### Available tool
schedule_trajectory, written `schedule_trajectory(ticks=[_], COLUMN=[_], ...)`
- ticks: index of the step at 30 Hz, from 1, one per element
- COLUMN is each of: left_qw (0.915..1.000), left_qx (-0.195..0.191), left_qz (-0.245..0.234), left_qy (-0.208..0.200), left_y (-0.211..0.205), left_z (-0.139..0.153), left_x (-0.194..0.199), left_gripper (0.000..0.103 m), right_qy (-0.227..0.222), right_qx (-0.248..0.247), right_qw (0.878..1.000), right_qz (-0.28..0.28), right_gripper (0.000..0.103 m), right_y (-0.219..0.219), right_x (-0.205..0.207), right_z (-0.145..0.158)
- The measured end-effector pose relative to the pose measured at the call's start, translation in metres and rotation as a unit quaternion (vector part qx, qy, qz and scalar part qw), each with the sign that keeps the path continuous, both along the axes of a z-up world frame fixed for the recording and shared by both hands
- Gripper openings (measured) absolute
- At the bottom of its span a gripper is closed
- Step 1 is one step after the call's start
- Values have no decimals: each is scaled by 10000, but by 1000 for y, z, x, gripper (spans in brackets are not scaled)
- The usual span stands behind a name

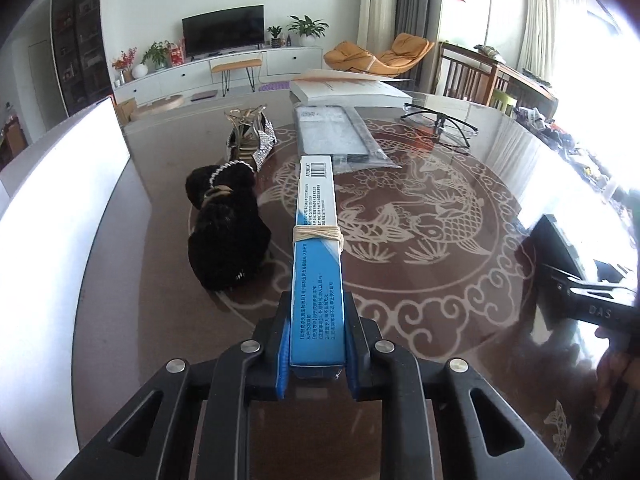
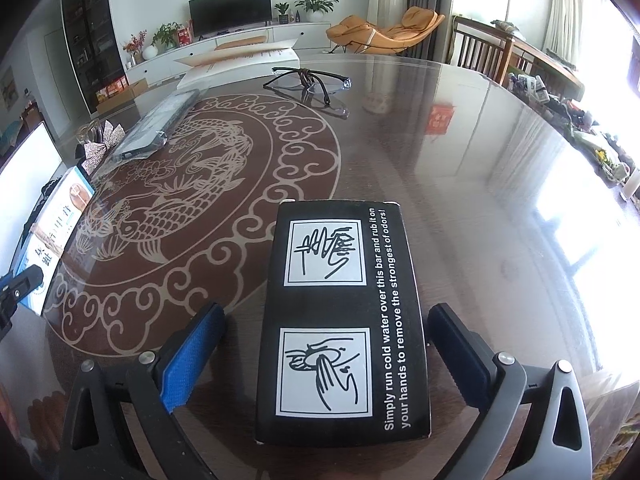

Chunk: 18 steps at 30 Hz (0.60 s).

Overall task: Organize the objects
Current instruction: 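Lift the black box with the right tool and hold it above the table, then grasp the blue-and-white ointment box with the left tool while the right tool holds the black box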

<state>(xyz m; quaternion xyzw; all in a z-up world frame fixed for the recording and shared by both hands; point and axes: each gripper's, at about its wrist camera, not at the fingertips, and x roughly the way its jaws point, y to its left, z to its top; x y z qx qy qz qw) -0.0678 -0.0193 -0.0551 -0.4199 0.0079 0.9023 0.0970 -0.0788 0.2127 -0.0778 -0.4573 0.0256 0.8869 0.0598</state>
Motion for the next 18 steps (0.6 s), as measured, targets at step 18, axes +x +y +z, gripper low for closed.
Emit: schedule_trajectory(ticks=[18], left_qw=[9876], left_qx=[1048], left_qz=[921], left_qy=[-726], left_y=[-68], left_z=[13], left_x=[33], left_gripper=[47], right_qy=[-3], right_qx=[0], right_qw=[10000], right_qz=[5], right_gripper=[102], right_y=[0], right_x=[0], right_z=[0])
